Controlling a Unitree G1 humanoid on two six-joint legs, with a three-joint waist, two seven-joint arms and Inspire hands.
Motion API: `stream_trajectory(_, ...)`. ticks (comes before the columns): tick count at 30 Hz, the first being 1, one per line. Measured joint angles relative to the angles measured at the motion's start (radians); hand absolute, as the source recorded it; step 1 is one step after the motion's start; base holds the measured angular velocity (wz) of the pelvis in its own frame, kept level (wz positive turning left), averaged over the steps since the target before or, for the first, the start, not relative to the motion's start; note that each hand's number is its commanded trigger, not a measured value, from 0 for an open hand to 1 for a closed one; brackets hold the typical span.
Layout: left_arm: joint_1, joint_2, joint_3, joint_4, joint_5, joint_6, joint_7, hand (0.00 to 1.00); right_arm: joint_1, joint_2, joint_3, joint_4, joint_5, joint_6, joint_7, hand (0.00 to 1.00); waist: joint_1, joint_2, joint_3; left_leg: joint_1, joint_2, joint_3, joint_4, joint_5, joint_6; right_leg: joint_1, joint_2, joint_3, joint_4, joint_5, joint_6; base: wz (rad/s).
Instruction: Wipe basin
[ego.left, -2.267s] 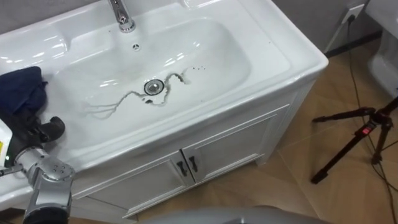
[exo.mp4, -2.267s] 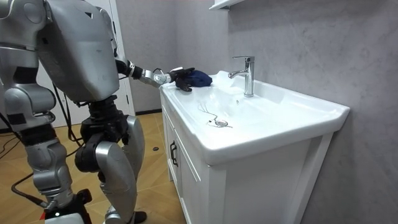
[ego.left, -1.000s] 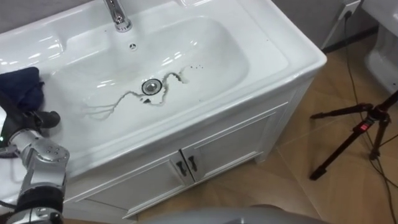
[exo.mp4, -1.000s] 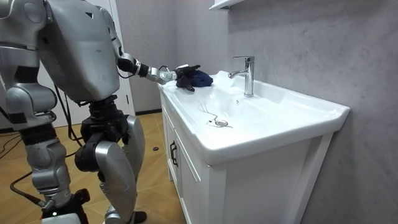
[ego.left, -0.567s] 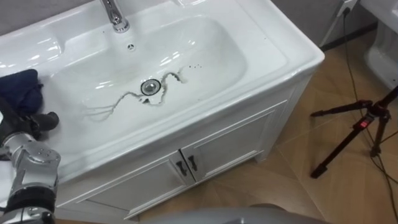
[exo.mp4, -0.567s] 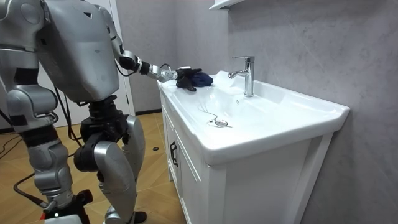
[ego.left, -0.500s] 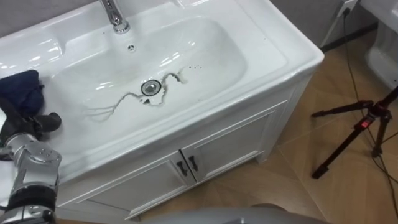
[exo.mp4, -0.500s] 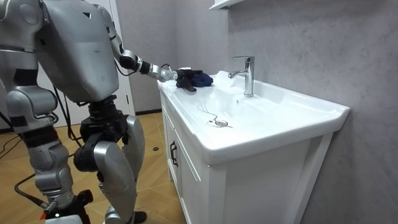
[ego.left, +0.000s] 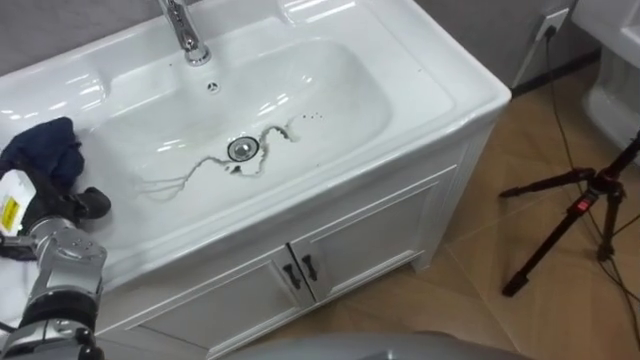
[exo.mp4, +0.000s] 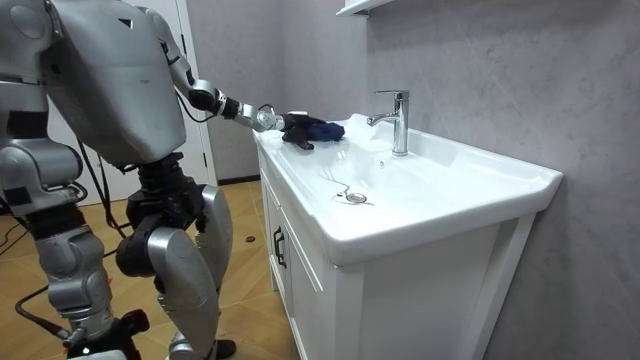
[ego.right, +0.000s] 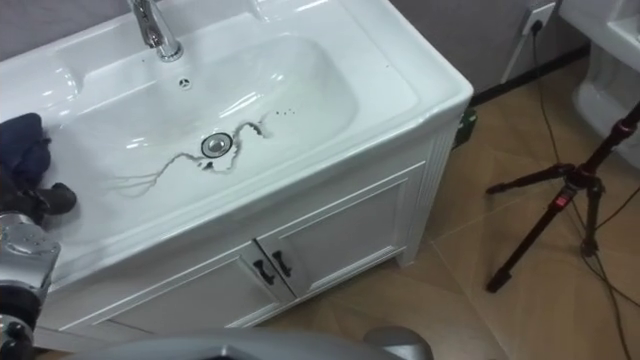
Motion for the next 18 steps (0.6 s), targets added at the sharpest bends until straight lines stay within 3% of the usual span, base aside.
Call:
stream_trajectory(6,-0.011,0.003,0.040,0.013,-0.001,0.000,0.021,1.00,0.000,0.000,0.000,0.000,0.000,0.023,0.000,0.00,0.000,0.005,-0.0034,0.002,0.001,-0.001,-0.009,0.000,0.000,0.004,0.001,-0.003,0.002,0.007,-0.001,0.00)
stream_trajectory(18,-0.016,0.002,0.059,0.037,-0.008,0.000,0.013,1.00,-0.021,0.000,0.001,0.002,0.002,0.024,-0.001,0.00,0.004,0.016,-0.0067,0.017,0.000,-0.003,-0.013,0.000,0.001,0.016,0.001,-0.001,-0.001,0.005,0.001,0.00)
